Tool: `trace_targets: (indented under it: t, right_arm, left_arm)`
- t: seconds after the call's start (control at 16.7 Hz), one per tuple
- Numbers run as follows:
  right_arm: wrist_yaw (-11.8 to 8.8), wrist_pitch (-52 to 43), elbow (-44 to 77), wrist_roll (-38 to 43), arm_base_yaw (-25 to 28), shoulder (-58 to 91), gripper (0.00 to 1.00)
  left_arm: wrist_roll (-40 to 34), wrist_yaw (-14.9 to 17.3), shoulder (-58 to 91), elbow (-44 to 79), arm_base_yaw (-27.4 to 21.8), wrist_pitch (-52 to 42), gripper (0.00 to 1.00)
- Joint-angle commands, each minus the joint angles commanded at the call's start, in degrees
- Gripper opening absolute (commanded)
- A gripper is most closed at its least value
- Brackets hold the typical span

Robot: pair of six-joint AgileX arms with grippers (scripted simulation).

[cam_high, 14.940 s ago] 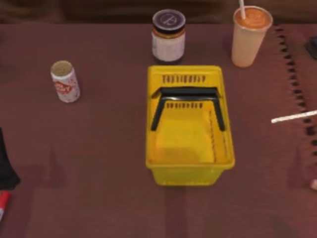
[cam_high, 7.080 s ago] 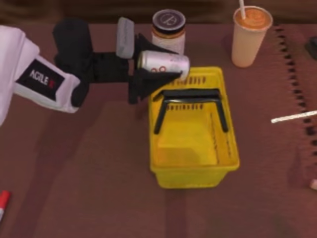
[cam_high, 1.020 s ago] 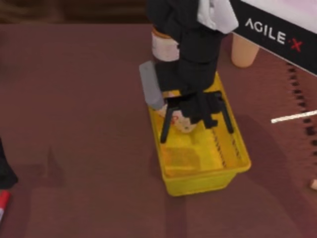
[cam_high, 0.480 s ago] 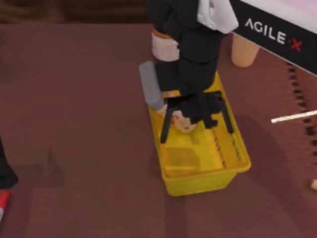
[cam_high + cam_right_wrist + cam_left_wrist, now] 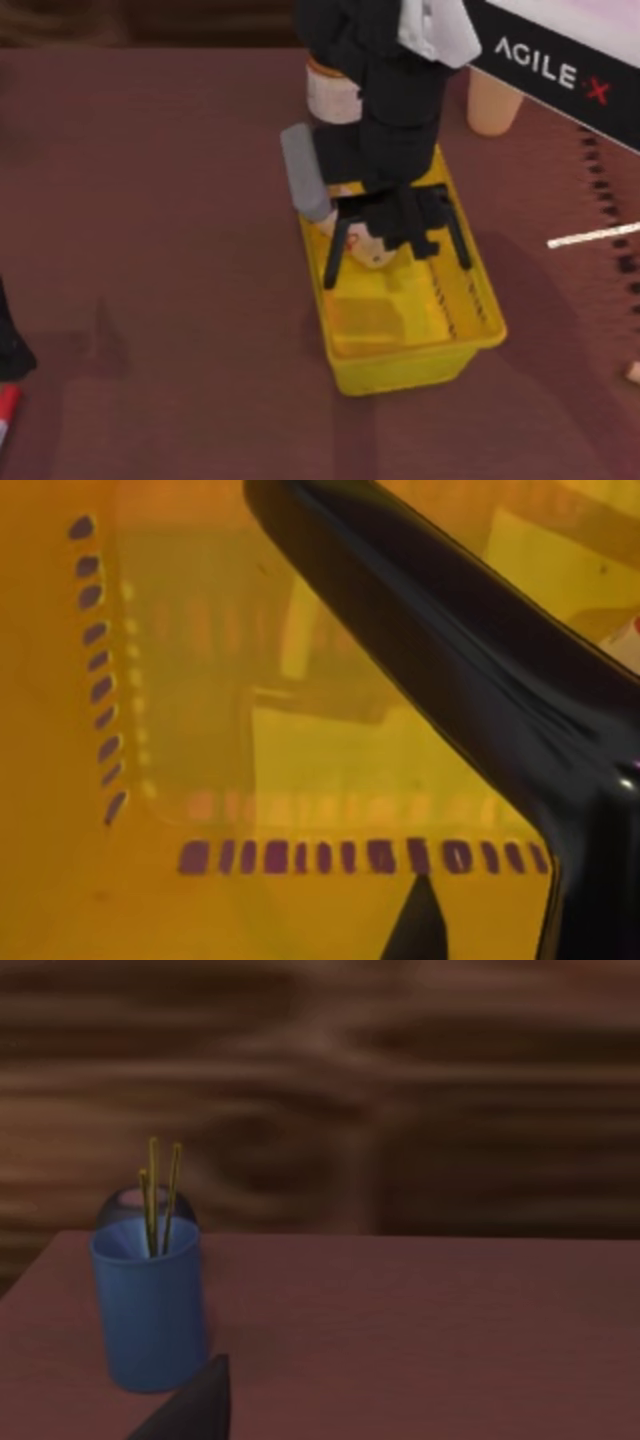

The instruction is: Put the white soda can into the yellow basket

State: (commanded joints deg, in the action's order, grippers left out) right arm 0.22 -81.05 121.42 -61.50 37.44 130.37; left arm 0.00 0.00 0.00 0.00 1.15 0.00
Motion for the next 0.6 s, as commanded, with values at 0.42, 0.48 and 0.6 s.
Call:
trace_targets:
  t: [0.42,0.48,0.6]
  right_arm:
    - [0.0,-2.4,2.4,-0.4,-0.5,-0.1,0.0]
    - [0.0,-4.2,4.0,-0.7,-0.8,-0.2,0.0]
    - [0.0,-8.2,7.3,-1.6,-1.2,-0.6,0.0]
  left_arm:
    - [0.0,0.0,0.0,0.0,0.0,0.0,1.0]
    - [0.0,0.0,0.0,0.0,0.0,0.0,1.0]
    - [0.0,0.0,0.0,0.0,0.0,0.0,1.0]
